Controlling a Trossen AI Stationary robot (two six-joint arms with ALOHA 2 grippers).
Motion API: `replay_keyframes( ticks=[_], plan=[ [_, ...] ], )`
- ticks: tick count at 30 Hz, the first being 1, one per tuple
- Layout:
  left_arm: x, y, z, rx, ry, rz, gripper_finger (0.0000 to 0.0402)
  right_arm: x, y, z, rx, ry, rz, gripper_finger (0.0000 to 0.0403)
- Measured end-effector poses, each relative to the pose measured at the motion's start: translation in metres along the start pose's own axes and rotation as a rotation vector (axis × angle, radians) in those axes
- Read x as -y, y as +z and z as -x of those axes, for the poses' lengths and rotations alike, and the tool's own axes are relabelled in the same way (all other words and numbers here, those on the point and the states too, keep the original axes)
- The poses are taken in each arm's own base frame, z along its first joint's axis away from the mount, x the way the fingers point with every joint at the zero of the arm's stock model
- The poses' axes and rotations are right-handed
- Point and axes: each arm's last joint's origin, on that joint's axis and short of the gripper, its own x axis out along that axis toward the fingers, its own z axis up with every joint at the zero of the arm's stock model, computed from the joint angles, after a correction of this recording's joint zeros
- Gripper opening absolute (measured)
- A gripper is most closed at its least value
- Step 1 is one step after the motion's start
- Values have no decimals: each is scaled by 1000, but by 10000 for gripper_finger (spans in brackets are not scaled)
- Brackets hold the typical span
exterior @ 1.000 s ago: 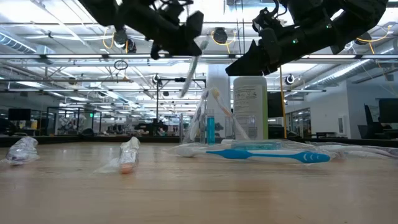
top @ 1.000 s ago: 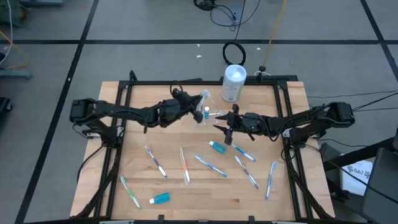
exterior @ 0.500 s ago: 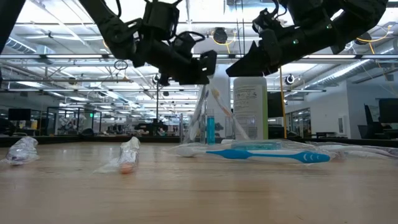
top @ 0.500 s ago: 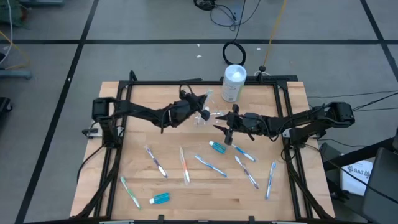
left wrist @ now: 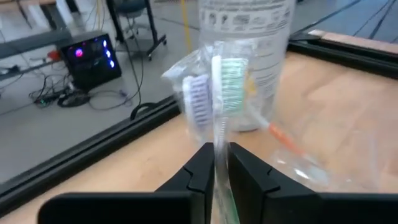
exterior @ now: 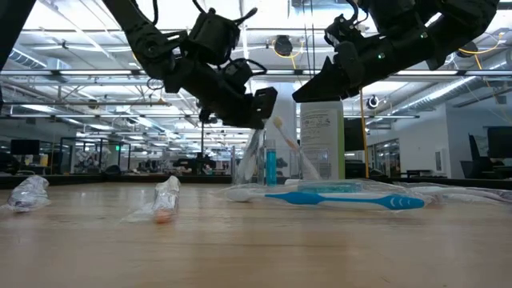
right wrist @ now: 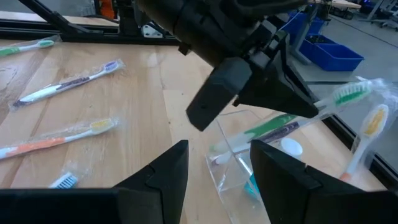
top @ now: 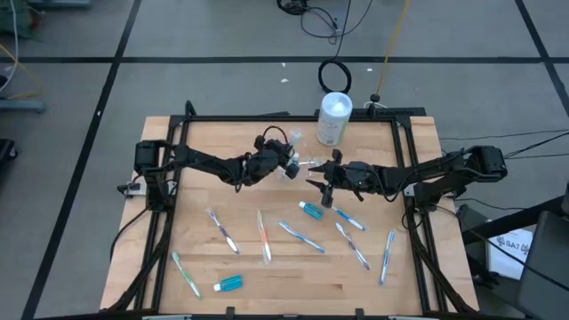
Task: Pick & Place toothbrushing station
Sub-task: Put the top green toothbrush into the transparent organizer, then put the top blue mouthwash into the transparent organizer
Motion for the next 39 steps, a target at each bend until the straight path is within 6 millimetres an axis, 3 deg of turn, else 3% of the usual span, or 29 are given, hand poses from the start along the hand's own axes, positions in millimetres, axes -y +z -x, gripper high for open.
replay_keyframes(
  ticks=[10, 25, 34, 39],
  plan=[
    [0, -3, 1, -28, 1, -28, 24, 0, 0, 0, 0, 0, 0, 165],
    [0, -5, 4, -64, 5, -25, 66, 0, -1, 0, -7, 0, 2, 165],
    [0, -6, 9, -115, 6, -1, 129, 3, 1, 0, 9, -57, -7, 165],
    [6, 5, 26, -115, -33, -20, 170, 3, -4, -1, -37, -55, 20, 166]
  ],
)
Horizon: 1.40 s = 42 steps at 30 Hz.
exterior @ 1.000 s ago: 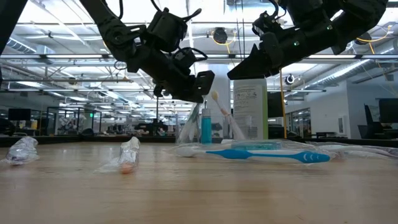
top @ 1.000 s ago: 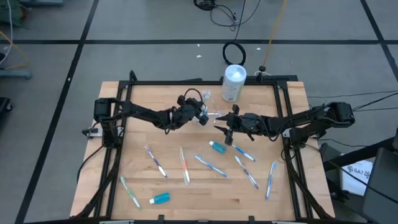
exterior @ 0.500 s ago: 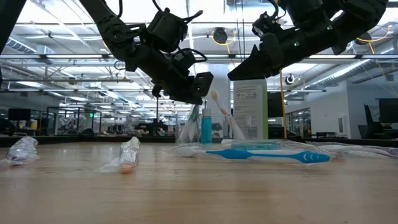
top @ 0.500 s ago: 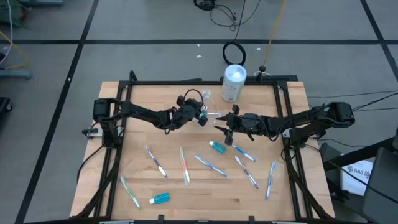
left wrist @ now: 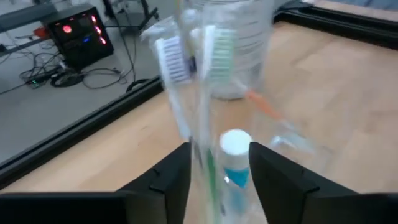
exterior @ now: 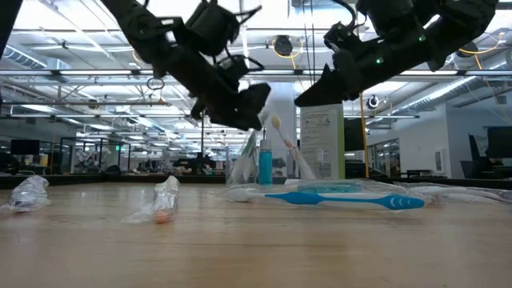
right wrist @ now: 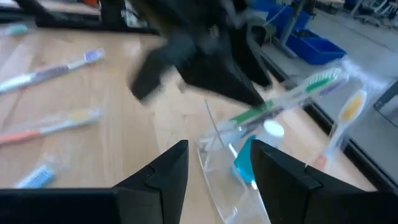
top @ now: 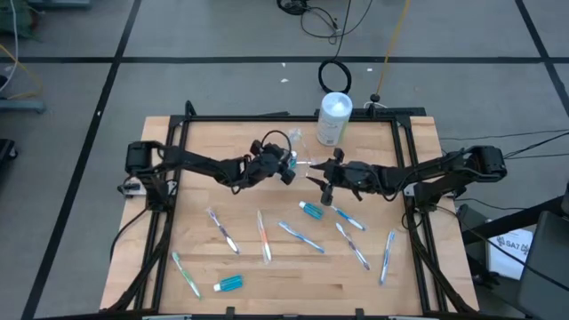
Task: Pick & Place toothbrushing station
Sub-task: Put the top blue mouthwash into the transparent organizer
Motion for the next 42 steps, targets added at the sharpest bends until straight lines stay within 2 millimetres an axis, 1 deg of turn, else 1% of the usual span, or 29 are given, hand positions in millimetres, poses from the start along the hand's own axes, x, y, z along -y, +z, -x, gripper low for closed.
replay_keyframes(
  ticks=[3, 7, 11, 15, 18, 20, 24, 27, 29, 31, 33, 37, 42],
  plan=[
    [1, 10, 14, 2, -30, 0, 185, -1, -2, 0, -22, 29, -14, 181],
    [-7, 27, 40, 2, -41, -8, 192, -1, -4, 0, -38, 51, -41, 213],
    [-21, 50, 75, 15, -79, 2, 193, 0, -4, 0, -40, 48, -33, 235],
    [-37, 67, 116, 6, -195, 3, 193, 0, -6, 0, -56, 44, -39, 237],
    [-48, 71, 145, -25, -280, -13, 193, -4, -6, 1, -61, 59, -44, 229],
    [-53, 70, 159, -40, -289, -5, 193, -8, -6, 2, -58, 78, -52, 223],
    [-64, 63, 182, -61, -276, -51, 193, -18, -5, 5, -53, 110, -65, 216],
    [-72, 47, 190, -64, -275, -57, 194, -23, -4, 7, -52, 129, -107, 216],
    [-73, 34, 189, -54, -281, -43, 192, -27, -5, 8, -55, 142, -121, 217],
    [-75, 21, 186, -48, -285, -26, 190, -31, -8, 7, -68, 155, -94, 218],
    [-78, 13, 184, -32, -287, -7, 189, -35, -11, 6, -87, 166, -73, 219],
    [-82, 5, 180, -28, -271, 5, 191, -46, -1, -2, -105, 185, -122, 217],
    [-85, 11, 177, 12, -258, 15, 192, -67, 9, -21, -280, 203, -69, 216]
  ],
)
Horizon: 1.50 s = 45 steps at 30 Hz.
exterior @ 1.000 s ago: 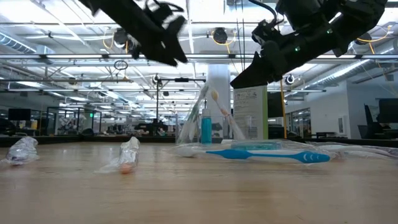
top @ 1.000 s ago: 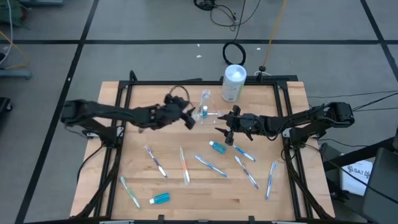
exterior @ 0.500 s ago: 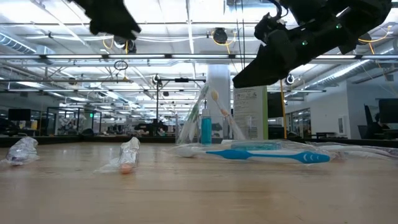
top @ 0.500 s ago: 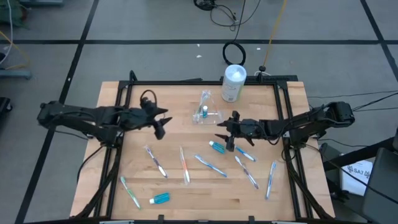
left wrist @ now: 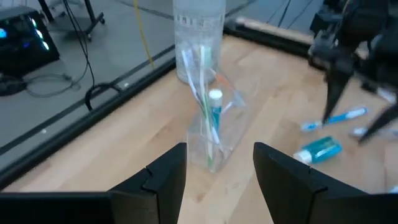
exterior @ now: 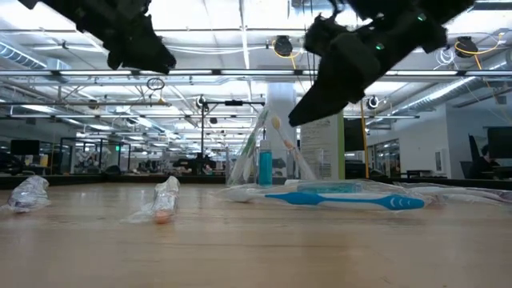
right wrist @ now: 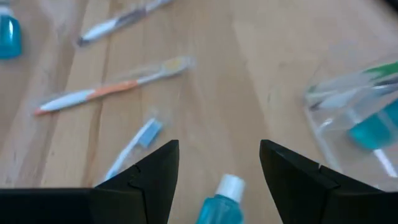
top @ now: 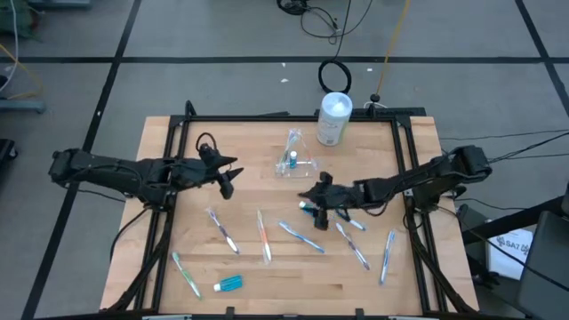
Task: Pick & Place toothbrushing station
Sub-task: Put the top blue mouthwash into the transparent organizer
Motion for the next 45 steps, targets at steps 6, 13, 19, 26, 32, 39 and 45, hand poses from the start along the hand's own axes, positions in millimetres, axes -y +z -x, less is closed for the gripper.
replay_keyframes(
  ticks=[6, 13, 19, 26, 32, 39, 45],
  plan=[
    [-2, 2, -1, 9, 11, -11, 194, -7, 13, -28, -220, -49, -64, 216],
    [-2, 2, -1, 9, 10, -18, 195, 6, 5, -56, -331, -52, -141, 216],
    [-2, 2, -1, 9, 11, -26, 196, 20, -4, -66, -378, -91, -158, 216],
    [-2, 2, -1, 9, 11, -63, 196, 24, -9, -64, -432, -114, -188, 216],
    [-2, 2, -1, 9, 11, -64, 196, 23, -11, -63, -459, -104, -218, 216],
    [-2, 2, -1, 9, 11, -63, 196, 24, -15, -61, -501, -132, -275, 188],
    [-2, 2, -1, 9, 11, -62, 196, 25, -19, -61, -504, -150, -316, 146]
  ],
)
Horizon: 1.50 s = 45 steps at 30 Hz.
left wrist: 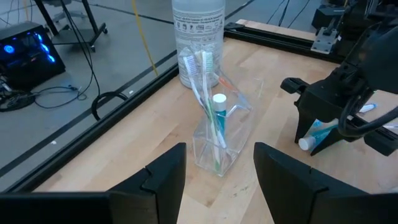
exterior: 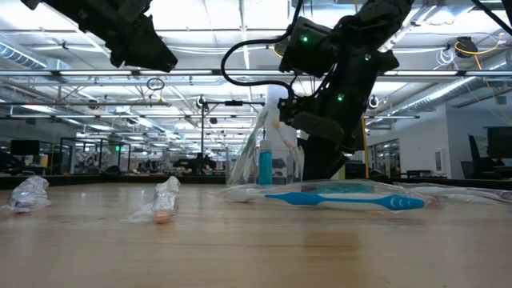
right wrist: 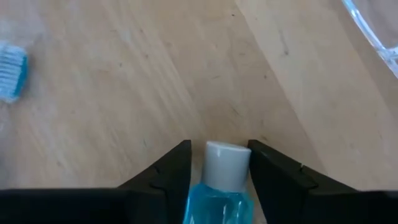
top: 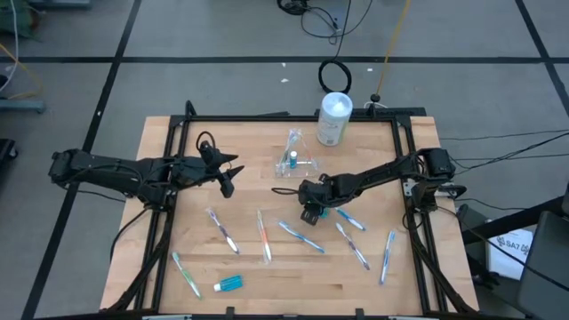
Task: Pick & Place toothbrushing station
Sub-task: Put the top blue mouthwash into the transparent organizer
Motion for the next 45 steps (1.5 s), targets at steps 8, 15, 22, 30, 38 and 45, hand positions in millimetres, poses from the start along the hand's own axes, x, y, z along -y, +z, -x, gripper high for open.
replay_keyframes(
  ticks=[8, 15, 22, 30, 38, 45],
  plan=[
    [0, 0, 0, 0, 0, 19, 196, 0, 1, 0, 10, 5, -12, 98],
    [0, 0, 0, 0, 0, 21, 196, -3, 6, 0, 58, 41, -13, 114],
    [0, 0, 0, 0, 0, 21, 196, -11, 21, 7, 225, 120, 74, 95],
    [0, 0, 0, 0, 0, 19, 196, -16, 50, 28, 543, 149, 250, 110],
    [1, -1, 0, -11, -1, 17, 196, -1, 73, 41, 789, -105, 279, 92],
    [2, -4, 1, -32, -16, 29, 196, 17, 82, 42, 816, -262, 253, 106]
  ],
)
